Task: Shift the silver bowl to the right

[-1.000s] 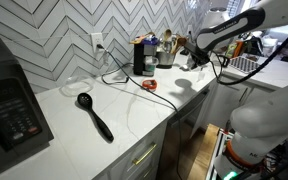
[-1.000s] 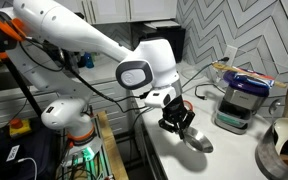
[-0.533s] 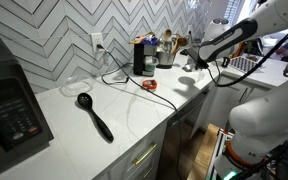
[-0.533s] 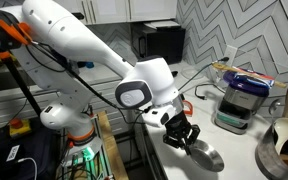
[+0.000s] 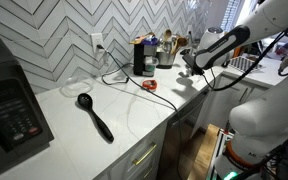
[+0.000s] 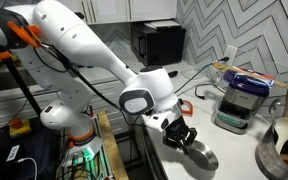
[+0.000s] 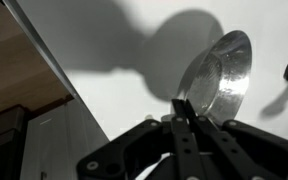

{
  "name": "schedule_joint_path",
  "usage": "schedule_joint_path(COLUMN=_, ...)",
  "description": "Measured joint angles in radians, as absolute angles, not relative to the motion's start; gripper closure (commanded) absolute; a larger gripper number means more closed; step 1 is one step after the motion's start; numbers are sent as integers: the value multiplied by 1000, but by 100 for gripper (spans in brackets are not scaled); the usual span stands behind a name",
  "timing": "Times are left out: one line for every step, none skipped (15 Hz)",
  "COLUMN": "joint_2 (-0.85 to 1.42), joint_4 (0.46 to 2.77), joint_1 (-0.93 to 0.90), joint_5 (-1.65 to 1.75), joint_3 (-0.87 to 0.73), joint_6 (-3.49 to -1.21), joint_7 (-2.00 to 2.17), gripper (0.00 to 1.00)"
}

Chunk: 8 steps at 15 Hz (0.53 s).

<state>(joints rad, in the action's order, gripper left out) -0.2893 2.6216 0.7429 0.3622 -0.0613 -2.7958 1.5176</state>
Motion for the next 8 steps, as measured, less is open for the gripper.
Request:
schedule_joint_path(joint_2=-289, joint_4=2622, joint_1=743, joint_5=362, joint_3=-62, joint_6=-2796, joint_7=1518, gripper=99)
schedule_joint_path(joint_2=-289, joint_4=2622, joint_1=743, joint_5=362, joint_3=-62, joint_6=-2796, joint_7=1518, gripper=99)
schedule_joint_path(joint_2=-289, joint_4=2621, joint_1=743, joint_5=362, joint_3=-61, joint_6=-2796, joint_7=1517, gripper=99)
schedule_joint_path(joint_2=-289, joint_4=2622, joint_1=739, joint_5=350, joint_3=-63, joint_6=-2800, joint_7=1516, gripper=99)
schedule_joint_path(joint_2=-289, joint_4=2622, joint_1=731, joint_5=326, joint_3=-66, joint_6=-2807, joint_7=1516, gripper=99)
schedule_joint_path(joint_2=-287, joint_4=2623, joint_1=726, joint_5=305, joint_3=-67, joint_6=-2818, joint_7=1516, gripper=99)
schedule_joint_path(joint_2=-285, joint_4=2625, joint_1=724, joint_5=291, joint_3=-67, joint_6=-2836, joint_7=1519, gripper=99)
schedule_joint_path(joint_2=-282, joint_4=2629, joint_1=723, joint_5=276, joint_3=-69, joint_6=-2862, joint_7=1520, gripper=99)
